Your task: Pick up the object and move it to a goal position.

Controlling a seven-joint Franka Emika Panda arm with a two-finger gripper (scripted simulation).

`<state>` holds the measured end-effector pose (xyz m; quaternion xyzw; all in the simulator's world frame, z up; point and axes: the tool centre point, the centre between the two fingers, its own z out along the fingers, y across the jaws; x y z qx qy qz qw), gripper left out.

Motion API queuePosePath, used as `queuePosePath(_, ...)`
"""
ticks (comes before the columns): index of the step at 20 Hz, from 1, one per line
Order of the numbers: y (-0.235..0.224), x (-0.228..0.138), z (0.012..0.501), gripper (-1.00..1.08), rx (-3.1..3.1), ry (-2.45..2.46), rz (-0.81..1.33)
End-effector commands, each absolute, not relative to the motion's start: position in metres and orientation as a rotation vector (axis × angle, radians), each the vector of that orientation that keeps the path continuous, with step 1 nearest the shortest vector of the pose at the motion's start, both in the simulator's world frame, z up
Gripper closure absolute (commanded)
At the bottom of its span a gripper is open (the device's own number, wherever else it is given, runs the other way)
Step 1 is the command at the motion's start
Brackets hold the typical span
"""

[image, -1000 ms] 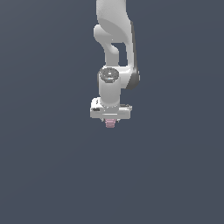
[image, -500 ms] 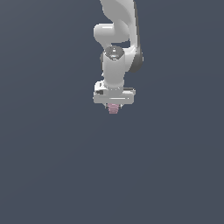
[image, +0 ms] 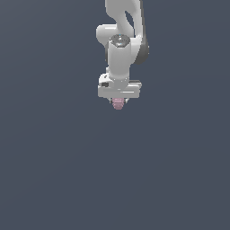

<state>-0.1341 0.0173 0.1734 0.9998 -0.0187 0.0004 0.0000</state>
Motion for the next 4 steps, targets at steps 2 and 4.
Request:
queuePosePath(2, 0.0186, -0.1381, 0.1777, 1.08, 3.141, -0.059, 0.001)
queuePosePath(4, 0.0189, -0.1385, 0.1784, 1.08, 3.141, -0.059, 0.001)
